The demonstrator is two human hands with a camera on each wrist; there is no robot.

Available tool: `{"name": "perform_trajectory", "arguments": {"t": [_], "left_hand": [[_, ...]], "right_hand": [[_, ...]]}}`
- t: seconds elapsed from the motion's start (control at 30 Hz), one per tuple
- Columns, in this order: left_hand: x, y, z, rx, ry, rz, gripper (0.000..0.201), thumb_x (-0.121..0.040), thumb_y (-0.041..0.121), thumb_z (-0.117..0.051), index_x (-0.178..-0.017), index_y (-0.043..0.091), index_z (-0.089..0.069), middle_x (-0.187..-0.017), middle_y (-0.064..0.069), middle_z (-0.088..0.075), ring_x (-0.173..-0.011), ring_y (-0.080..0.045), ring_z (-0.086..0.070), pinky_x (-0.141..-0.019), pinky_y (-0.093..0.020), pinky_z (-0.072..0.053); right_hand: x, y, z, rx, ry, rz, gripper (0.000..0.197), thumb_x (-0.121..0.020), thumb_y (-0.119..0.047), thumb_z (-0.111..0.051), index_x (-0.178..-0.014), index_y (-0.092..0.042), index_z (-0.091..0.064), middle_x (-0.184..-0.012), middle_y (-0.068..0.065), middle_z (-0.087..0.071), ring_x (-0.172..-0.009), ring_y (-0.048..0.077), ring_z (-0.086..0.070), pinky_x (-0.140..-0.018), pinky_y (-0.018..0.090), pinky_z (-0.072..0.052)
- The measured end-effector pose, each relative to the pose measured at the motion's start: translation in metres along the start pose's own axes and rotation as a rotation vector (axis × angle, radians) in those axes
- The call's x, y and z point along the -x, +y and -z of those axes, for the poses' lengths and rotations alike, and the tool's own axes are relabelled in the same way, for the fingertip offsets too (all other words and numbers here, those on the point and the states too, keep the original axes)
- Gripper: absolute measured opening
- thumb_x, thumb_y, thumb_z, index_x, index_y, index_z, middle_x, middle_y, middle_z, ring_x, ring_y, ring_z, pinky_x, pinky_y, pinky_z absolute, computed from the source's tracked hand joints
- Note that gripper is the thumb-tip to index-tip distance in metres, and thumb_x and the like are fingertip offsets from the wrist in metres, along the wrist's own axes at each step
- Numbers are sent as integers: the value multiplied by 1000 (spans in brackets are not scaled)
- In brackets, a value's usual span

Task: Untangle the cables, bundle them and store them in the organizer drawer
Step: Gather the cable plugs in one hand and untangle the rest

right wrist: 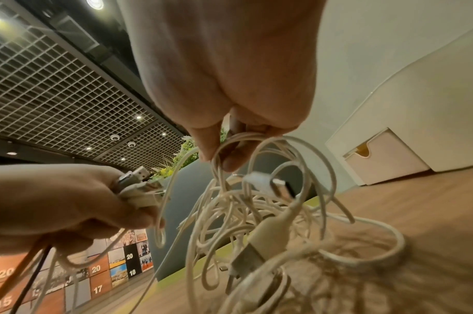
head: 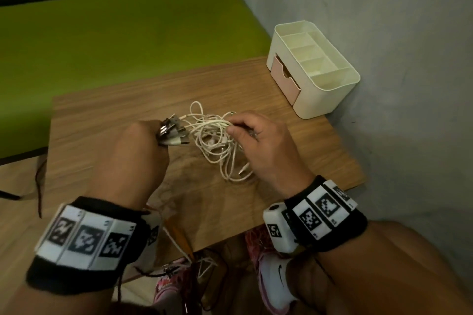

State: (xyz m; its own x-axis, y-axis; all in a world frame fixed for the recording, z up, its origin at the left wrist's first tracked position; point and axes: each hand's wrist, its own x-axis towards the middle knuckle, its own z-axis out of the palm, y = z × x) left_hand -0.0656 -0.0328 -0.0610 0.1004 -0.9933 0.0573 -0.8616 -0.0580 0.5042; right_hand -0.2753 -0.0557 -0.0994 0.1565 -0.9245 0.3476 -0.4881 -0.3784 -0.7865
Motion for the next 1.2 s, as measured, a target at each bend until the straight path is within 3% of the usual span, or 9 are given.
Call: {"name": "perform_trajectory", "arguments": {"t": [0.13,0.27,0.4,0.6,0.7,0.87,0.97,1.1,1.2], "left_hand": [[7,20,-5,-42,79,-107,17,-87,10,-61,-76,22,-62,-63,-6,-59,-62,-36,-55,-51,-37,-38],[12,28,-18,225,-76,-183,27,-90,18,-66,-70,35,-57,-66,7,-61,-63,-18,-58,-53,-33,-38],[6,19,-23,234,-73,-192,18,-90,14,-66,-76,25,-64,-66,5,-62,-61,-18,-56,-53,-34,-39],[5,18,-7,571,239,-95,23,-91,27,-64,-68,29,-68,-57,13,-63,-48,-8,-53,-45,-30,-38],[0,6,8,952,357,63,21,-93,19,-59,-74,23,-63,-46,11,-46,-41,-7,-33,-43,-22,-27],[0,2,5,867,128,80,25,-92,22,-62,-68,17,-65,-46,5,-34,-40,-13,-28,-46,-32,-20],[2,4,2,863,36,72,23,-84,32,-64,-68,17,-70,-47,-1,-33,-42,-18,-25,-47,-41,-19],[6,8,1,824,-75,28,23,-83,33,-64,-70,14,-70,-46,0,-34,-43,-18,-26,-48,-34,-21],[8,16,2,737,-107,3,21,-87,27,-68,-72,12,-69,-41,10,-41,-39,-8,-34,-49,-29,-26]], "right_hand": [[2,2,-10,120,-16,88,23,-92,-26,-60,-107,-16,-74,-94,-7,-69,-81,12,-64,-74,53,-51],[5,-2,-11,188,-15,175,21,-89,-15,-56,-100,-11,-73,-86,-3,-65,-76,17,-61,-72,51,-49],[6,-9,-10,182,10,220,21,-90,-16,-56,-102,-10,-72,-90,-1,-68,-81,18,-64,-74,53,-48],[3,-13,-4,71,-99,-161,17,-89,-30,-67,-98,-18,-61,-94,-11,-56,-85,5,-56,-78,35,-53],[1,-4,0,196,-184,-362,19,-84,-30,-69,-87,-21,-52,-92,-11,-48,-80,7,-49,-86,40,-50],[3,-6,-2,367,-237,-334,19,-88,-31,-66,-101,-24,-54,-105,-12,-43,-82,0,-38,-99,37,-32],[5,-16,-2,407,-108,-167,34,-89,-38,-65,-118,-24,-55,-117,-10,-42,-102,-2,-36,-97,36,-28],[4,-24,-3,45,-15,-90,38,-96,-26,-61,-131,-16,-52,-123,-7,-54,-113,4,-52,-98,30,-45],[3,-22,-3,-134,-99,-153,22,-99,-20,-57,-120,-16,-63,-108,-9,-68,-99,1,-63,-83,22,-54]]}}
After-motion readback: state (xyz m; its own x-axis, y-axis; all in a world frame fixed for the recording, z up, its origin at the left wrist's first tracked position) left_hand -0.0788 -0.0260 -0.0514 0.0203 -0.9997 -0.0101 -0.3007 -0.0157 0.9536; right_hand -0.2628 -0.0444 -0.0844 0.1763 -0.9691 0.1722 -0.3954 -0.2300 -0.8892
